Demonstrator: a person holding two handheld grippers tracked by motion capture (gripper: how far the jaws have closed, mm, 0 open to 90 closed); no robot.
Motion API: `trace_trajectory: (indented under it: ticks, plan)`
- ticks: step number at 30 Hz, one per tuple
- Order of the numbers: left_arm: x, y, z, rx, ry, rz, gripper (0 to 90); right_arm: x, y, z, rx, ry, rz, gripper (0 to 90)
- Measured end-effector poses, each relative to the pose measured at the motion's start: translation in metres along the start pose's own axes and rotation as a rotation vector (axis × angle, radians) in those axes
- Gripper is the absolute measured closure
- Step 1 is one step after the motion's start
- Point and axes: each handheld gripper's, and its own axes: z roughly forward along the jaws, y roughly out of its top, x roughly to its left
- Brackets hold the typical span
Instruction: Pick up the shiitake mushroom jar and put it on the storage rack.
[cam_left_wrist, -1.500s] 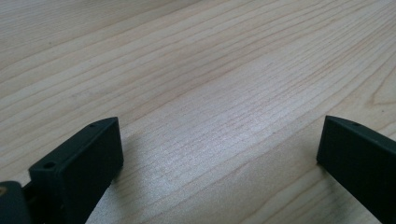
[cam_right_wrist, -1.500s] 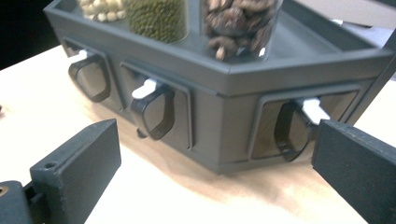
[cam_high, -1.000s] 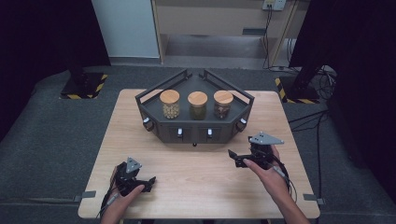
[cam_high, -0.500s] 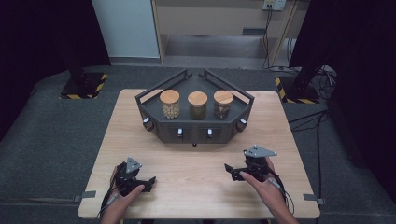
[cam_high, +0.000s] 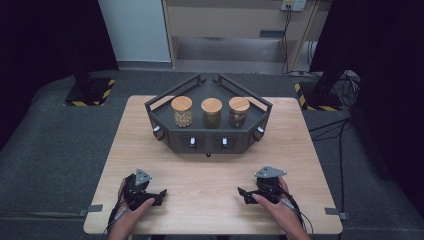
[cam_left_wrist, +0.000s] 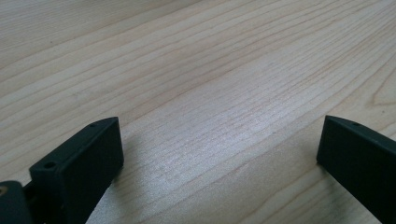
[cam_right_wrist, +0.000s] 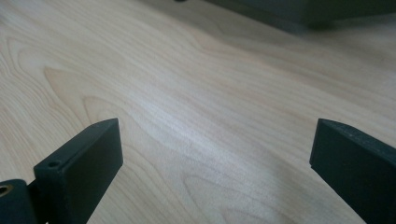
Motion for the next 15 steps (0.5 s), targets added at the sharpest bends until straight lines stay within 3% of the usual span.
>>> trace_trajectory:
  ticks: [9, 15]
  plan:
    - [0.000, 0.000, 0.000, 0.000, 0.000, 0.000, 0.0, 0.007, -0.003, 0.011, 0.061, -0.023, -0.042, 2.5]
    - [0.000, 0.000, 0.000, 0.000, 0.000, 0.000, 0.0, 0.010, -0.001, 0.012, 0.070, -0.037, -0.048, 1.0]
